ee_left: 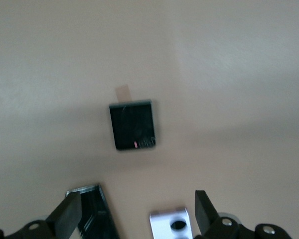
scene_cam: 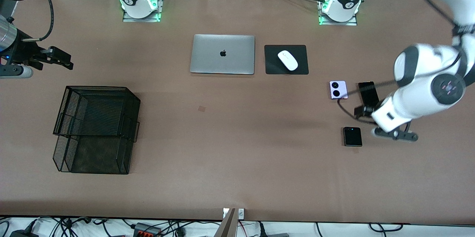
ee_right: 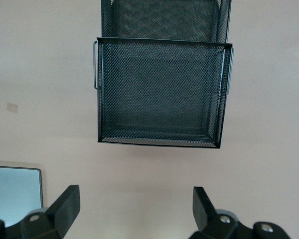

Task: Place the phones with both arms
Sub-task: 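Grasp the small black flip phone with the left gripper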

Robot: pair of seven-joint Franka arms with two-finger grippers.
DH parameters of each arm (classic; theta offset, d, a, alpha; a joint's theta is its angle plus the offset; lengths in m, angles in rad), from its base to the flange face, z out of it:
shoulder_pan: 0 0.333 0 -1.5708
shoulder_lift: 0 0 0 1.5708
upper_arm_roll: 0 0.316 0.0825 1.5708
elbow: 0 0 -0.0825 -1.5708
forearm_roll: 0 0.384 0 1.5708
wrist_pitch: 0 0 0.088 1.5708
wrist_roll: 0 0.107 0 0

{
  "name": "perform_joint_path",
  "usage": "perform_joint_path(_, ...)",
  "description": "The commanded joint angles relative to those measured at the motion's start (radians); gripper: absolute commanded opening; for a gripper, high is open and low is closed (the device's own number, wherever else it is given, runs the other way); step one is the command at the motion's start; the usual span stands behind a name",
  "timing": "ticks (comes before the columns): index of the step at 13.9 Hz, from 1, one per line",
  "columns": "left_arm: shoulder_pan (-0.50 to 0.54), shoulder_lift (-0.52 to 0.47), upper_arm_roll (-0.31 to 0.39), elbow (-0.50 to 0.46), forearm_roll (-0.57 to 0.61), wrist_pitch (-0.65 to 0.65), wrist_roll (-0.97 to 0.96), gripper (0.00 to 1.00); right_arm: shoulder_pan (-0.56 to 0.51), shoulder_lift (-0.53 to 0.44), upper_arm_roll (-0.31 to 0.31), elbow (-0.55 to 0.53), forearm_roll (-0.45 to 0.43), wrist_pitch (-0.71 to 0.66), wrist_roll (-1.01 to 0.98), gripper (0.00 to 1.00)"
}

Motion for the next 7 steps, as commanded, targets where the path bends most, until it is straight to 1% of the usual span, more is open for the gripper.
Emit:
perform_joint_path(1, 0.029, 0.118, -0.003, 0.04, 0.017, 0.117, 0.008, 1.0, -0.01, 0.0, 0.007, 0.0, -0.011, 0.0, 0.007, 1.0)
perform_joint_path(3, 0.044, 0.184, -0.003, 0.037, 0.017, 0.214, 0.005, 1.0, -0.007, 0.005, 0.007, 0.0, -0.011, 0.001, 0.007, 1.0)
perform_joint_path(4, 0.051, 0.204, -0.003, 0.033, 0.017, 0.236, 0.005, 1.0, -0.007, 0.006, 0.007, 0.0, -0.011, 0.001, 0.008, 1.0)
perform_joint_path(5, 0.052, 0.214, -0.003, 0.019, 0.017, 0.253, 0.005, 1.0, -0.008, 0.006, 0.007, 0.0, -0.011, -0.002, 0.007, 1.0)
perform_joint_path(7, 0.052, 0.226, -0.003, -0.024, 0.016, 0.329, 0.005, 1.0, -0.01, 0.006, 0.007, 0.0, -0.011, 0.0, 0.007, 1.0)
